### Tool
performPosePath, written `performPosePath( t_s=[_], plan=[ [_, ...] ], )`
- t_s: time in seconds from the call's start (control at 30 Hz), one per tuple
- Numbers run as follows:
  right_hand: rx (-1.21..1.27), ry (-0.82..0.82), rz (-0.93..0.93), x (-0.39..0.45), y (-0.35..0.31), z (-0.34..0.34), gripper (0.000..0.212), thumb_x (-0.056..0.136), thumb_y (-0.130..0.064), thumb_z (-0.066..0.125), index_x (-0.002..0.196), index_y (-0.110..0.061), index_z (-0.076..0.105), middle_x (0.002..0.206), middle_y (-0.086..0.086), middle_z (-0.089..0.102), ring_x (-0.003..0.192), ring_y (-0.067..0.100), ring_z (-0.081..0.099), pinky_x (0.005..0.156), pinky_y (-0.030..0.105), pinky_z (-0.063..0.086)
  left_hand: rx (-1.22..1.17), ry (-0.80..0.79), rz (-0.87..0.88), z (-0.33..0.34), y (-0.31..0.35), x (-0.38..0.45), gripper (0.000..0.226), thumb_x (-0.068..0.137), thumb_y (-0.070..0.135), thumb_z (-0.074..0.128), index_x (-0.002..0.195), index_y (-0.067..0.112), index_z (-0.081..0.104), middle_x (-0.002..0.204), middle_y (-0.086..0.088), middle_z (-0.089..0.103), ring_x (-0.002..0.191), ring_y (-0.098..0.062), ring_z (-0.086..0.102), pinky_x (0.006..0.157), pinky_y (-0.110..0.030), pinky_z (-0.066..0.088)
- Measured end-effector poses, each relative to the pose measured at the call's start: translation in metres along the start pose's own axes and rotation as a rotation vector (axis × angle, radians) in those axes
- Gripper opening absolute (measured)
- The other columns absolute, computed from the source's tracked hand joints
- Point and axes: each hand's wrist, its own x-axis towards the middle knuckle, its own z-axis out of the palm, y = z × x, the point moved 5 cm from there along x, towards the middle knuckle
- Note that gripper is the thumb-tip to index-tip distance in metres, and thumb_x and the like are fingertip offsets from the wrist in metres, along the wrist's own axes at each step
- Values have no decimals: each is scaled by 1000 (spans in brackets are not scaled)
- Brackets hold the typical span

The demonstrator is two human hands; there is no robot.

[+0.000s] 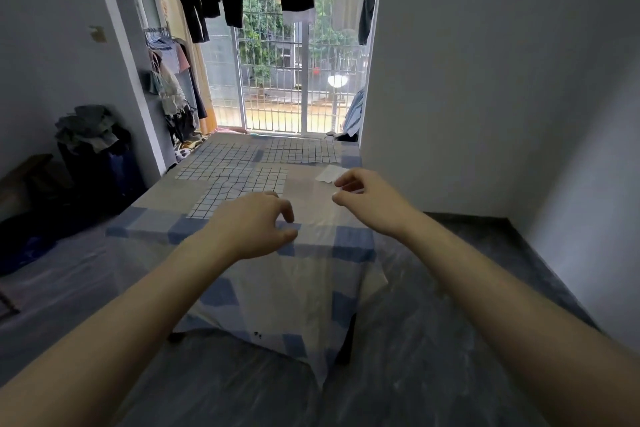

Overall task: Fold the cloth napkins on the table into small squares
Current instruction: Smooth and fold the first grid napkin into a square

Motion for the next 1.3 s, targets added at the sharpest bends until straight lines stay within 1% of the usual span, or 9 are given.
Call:
performPosePath(
  t_s=[0.43,0.53,0.67,0.77,0.9,1.03,1.13,1.23,1.3],
  plan=[
    [106,-141,53,164,43,33,24,93,-29,58,115,-22,61,116,-2,61,110,15,56,99,42,48,-9,-47,-81,36,-59,132,33,88,53,57,114,33,62,122,7,57,107,-13,54,91,-41,50],
    [81,-190,76,193,45,57,22,88,-37,59,109,-29,63,112,-5,63,108,16,58,99,44,47,-26,-41,-112,46,-87,151,33,88,54,56,113,33,62,123,8,58,107,-12,54,91,-41,50],
    [-17,-204,87,235,45,92,26,67,-62,52,86,-45,60,107,-14,65,103,13,60,93,45,49,-25,-59,-138,61,-125,173,31,87,55,56,110,35,62,121,8,59,105,-13,55,91,-41,50],
    [7,-225,110,265,40,119,25,70,-60,56,88,-43,62,105,-14,65,101,13,60,91,43,51,-49,-71,-125,69,-159,193,31,88,53,56,111,33,63,121,8,59,104,-13,56,91,-41,50],
    [8,-203,159,313,35,152,40,59,-69,53,95,-52,61,103,-20,65,101,13,61,88,43,52,-66,-94,-98,71,-214,221,32,88,50,57,114,32,63,122,8,59,108,-12,55,92,-40,50],
    [3,-226,209,353,11,192,18,78,-51,59,93,-42,62,105,-15,64,101,14,59,92,41,50,-60,-103,-77,70,-279,247,31,88,51,57,112,32,63,122,10,58,108,-11,55,91,-39,50],
    [-94,-209,191,380,-3,219,21,88,-47,57,105,-36,60,101,-18,62,92,7,59,75,26,46,-50,-141,-60,74,-325,267,31,89,50,57,113,31,63,122,11,58,106,-12,55,87,-35,49],
    [-122,-175,174,399,-3,246,32,78,-50,60,105,-33,63,101,-13,65,94,11,62,88,37,50,-50,-170,-46,87,-360,288,31,89,49,57,113,31,63,123,10,56,107,-13,55,87,-35,48],
    [-100,-188,201,409,4,265,29,80,-41,65,106,-29,63,102,-6,64,95,14,61,92,41,51,-65,-183,-32,100,-375,300,30,88,49,57,112,31,63,122,10,57,106,-13,56,88,-36,49]
  ],
)
